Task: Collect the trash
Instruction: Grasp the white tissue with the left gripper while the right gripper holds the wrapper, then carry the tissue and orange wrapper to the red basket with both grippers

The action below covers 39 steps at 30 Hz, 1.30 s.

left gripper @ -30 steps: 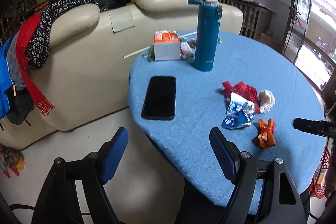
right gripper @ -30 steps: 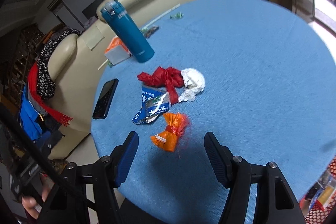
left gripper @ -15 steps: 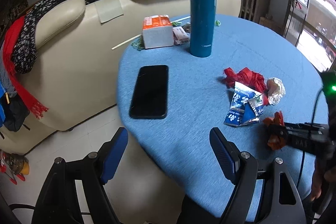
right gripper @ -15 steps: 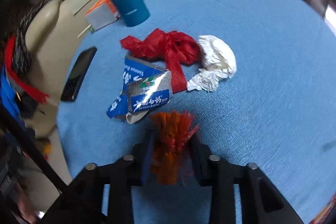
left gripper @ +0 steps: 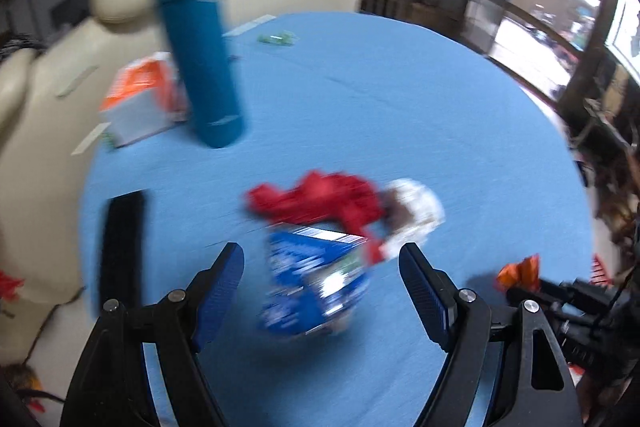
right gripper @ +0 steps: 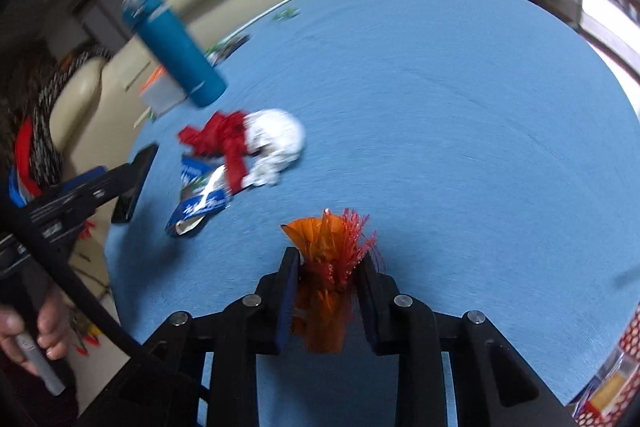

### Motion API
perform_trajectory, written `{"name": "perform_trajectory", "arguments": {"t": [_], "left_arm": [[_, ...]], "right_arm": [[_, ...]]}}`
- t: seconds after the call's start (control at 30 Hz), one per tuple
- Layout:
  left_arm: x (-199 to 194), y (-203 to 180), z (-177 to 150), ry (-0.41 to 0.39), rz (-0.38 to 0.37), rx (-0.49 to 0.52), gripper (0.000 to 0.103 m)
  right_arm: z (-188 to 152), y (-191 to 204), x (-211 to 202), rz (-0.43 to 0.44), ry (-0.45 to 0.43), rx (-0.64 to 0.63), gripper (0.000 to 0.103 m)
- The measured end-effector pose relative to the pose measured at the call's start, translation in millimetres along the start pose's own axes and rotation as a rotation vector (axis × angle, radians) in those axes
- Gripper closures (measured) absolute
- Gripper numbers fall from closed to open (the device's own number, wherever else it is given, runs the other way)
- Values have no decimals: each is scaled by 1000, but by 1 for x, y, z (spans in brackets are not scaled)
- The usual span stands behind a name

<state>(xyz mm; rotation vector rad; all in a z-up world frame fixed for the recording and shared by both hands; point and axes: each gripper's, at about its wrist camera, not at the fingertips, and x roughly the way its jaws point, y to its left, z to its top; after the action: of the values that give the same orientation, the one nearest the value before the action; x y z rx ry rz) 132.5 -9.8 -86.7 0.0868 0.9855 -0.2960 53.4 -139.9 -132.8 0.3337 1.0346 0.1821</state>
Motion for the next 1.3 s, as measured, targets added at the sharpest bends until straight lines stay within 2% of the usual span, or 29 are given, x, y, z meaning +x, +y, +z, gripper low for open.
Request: {"name": "perform_trajectory", "arguments": {"t": [0.17,0.3,0.43,0.53,0.6,0.73,0.87,1.0,1.1,1.3], "left_arm": [[38,-29,22,68,-60,0,23],[61,-50,34,96,-69,-1,25],[79,-59,39,137,-62,4,47],[91,-60,38,157,-47,1,56],[90,-60,35,151,-47,5,65],[75,-62,30,114,-51,13,71],[52,-66,20,70,-47,42,72],[18,-70,14,16,-76,48,72],[-13,-74,10,-37,-103,51,72],[-70,-95,2,-173,-70,111,72]], "right_arm": [[-4,-30,-7,20,-14,59,73],[-8,-45,-8,29,-17,85,73],[-13,-60,-13,44,-23,116,73],[-18,-71,-20,55,-26,136,73],[-20,-73,-22,58,-26,141,73],[-19,-72,-26,62,-39,139,73],[-15,-64,-33,62,-68,124,73],[-14,-56,-44,61,-104,112,73],[-13,-51,-52,64,-131,113,73],[-13,-42,-77,63,-198,99,73]]}}
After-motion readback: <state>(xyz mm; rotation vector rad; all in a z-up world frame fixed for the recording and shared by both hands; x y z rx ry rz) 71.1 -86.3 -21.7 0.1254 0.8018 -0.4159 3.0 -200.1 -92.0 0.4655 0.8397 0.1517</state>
